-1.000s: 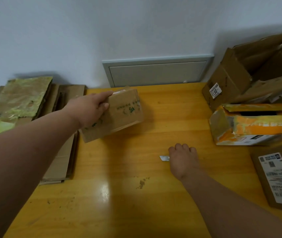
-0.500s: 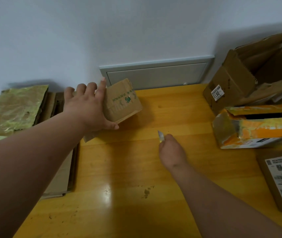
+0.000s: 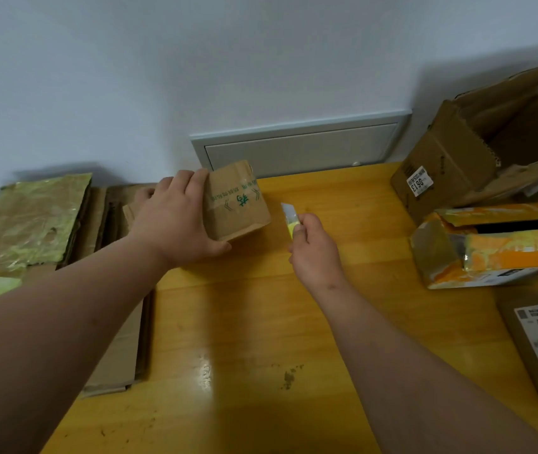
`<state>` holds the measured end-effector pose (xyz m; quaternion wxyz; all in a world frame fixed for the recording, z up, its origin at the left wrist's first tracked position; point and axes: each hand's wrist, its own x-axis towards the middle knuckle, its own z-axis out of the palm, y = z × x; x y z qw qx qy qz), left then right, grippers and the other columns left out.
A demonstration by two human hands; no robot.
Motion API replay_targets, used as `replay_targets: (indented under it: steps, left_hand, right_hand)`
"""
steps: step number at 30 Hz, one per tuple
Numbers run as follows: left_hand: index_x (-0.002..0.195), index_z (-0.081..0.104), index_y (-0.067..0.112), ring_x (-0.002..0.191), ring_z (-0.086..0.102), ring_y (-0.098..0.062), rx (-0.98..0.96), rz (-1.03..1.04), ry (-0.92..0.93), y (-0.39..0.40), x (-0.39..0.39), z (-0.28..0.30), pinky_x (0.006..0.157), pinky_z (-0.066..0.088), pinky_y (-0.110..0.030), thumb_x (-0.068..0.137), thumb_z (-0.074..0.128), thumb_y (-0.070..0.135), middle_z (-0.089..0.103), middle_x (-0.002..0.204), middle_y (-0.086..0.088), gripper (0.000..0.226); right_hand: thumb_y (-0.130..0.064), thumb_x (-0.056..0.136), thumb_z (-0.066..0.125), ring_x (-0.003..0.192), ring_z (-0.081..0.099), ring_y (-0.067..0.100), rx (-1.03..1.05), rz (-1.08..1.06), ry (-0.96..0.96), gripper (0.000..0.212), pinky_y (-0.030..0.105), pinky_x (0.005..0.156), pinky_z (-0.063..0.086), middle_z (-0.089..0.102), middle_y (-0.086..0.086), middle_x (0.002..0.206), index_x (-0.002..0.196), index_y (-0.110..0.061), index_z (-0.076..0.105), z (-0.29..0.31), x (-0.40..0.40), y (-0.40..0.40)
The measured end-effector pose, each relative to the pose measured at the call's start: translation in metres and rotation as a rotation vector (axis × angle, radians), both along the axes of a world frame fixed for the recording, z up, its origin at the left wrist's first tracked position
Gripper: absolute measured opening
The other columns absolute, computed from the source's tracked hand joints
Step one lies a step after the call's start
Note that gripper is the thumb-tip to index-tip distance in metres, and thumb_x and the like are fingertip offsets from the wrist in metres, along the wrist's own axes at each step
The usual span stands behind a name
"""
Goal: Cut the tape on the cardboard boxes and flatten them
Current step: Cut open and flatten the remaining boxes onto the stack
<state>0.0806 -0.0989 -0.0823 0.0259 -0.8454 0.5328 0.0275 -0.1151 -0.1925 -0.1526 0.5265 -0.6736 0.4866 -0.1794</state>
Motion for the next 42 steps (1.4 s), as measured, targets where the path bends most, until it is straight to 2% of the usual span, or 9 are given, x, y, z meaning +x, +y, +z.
replay_targets:
  steps: [3,5,9,13,21,31,34,37,42]
  left_hand:
    - [0.150,0.019,0.025,0.132,0.040,-0.026,0.017,-0.056,0.032,0.010,0.001,0.004,0.109,0.029,-0.055,0.054,0.064,0.081,0.040,0.145,-0.002,0.120]
    - [0.150,0.021,0.026,0.130,0.042,-0.026,0.020,-0.062,0.068,0.013,-0.002,0.008,0.110,0.030,-0.055,0.054,0.059,0.081,0.042,0.144,-0.001,0.117]
    - [0.151,0.022,0.027,0.132,0.042,-0.025,0.032,-0.075,0.102,0.015,-0.010,0.011,0.112,0.028,-0.055,0.058,0.067,0.075,0.042,0.145,-0.001,0.113]
    - [0.152,0.021,0.026,0.134,0.040,-0.026,0.037,-0.076,0.100,0.016,-0.015,0.011,0.114,0.025,-0.054,0.060,0.071,0.072,0.040,0.147,-0.001,0.114]
    - [0.151,0.025,0.023,0.132,0.042,-0.027,0.030,-0.085,0.071,0.019,-0.018,0.009,0.112,0.028,-0.055,0.058,0.073,0.071,0.043,0.144,-0.004,0.115]
    - [0.153,0.024,0.021,0.134,0.040,-0.030,0.033,-0.072,0.054,0.020,-0.021,0.008,0.112,0.026,-0.055,0.058,0.075,0.069,0.041,0.148,-0.006,0.118]
    - [0.154,0.023,0.021,0.134,0.040,-0.031,0.051,-0.078,0.055,0.018,-0.020,0.008,0.113,0.025,-0.055,0.058,0.075,0.069,0.040,0.149,-0.006,0.119]
    - [0.154,0.022,0.022,0.134,0.039,-0.031,0.060,-0.067,0.075,0.017,-0.019,0.008,0.114,0.024,-0.055,0.057,0.074,0.069,0.039,0.149,-0.006,0.120]
    - [0.154,0.023,0.022,0.135,0.039,-0.031,0.064,-0.043,0.097,0.016,-0.017,0.010,0.114,0.024,-0.054,0.056,0.074,0.070,0.040,0.149,-0.005,0.121]
  right_hand:
    - [-0.026,0.103,0.036,0.060,0.052,0.008,-0.034,-0.004,-0.030,0.027,0.032,0.051,0.044,0.059,-0.005,0.077,0.124,-0.031,0.051,0.006,0.002,-0.006]
    - [-0.026,0.103,0.038,0.056,0.049,0.005,-0.050,0.004,-0.057,0.024,0.027,0.050,0.040,0.058,-0.008,0.075,0.121,-0.033,0.053,0.011,0.003,-0.007]
    - [-0.027,0.103,0.041,0.060,0.050,0.010,-0.062,0.061,-0.096,0.020,0.031,0.052,0.040,0.057,-0.007,0.073,0.117,-0.032,0.054,0.020,0.004,-0.007]
    - [-0.029,0.101,0.043,0.056,0.049,0.009,-0.080,0.100,-0.072,0.013,0.029,0.048,0.038,0.057,-0.007,0.071,0.103,-0.034,0.055,0.023,0.002,-0.010]
    - [-0.031,0.101,0.042,0.062,0.052,0.004,-0.088,0.132,-0.026,0.030,0.019,0.048,0.033,0.060,-0.011,0.084,0.124,-0.025,0.060,0.027,0.001,-0.019]
    - [-0.026,0.094,0.050,0.049,0.046,0.008,-0.014,0.105,-0.079,0.019,0.027,0.047,0.036,0.056,-0.011,0.059,0.099,-0.030,0.068,0.031,0.008,-0.029]
    - [-0.036,0.094,0.056,0.058,0.055,0.004,-0.077,0.124,-0.070,0.019,0.028,0.051,0.045,0.065,-0.012,0.073,0.106,-0.029,0.069,0.031,0.006,-0.027]
    - [-0.039,0.094,0.058,0.080,0.064,0.012,-0.102,0.127,-0.055,0.034,0.033,0.067,0.055,0.070,-0.006,0.096,0.123,-0.024,0.067,0.030,0.005,-0.024]
    - [-0.040,0.094,0.057,0.077,0.061,0.015,-0.132,0.155,-0.029,0.032,0.025,0.058,0.041,0.069,-0.006,0.091,0.121,-0.025,0.067,0.026,0.002,-0.024]
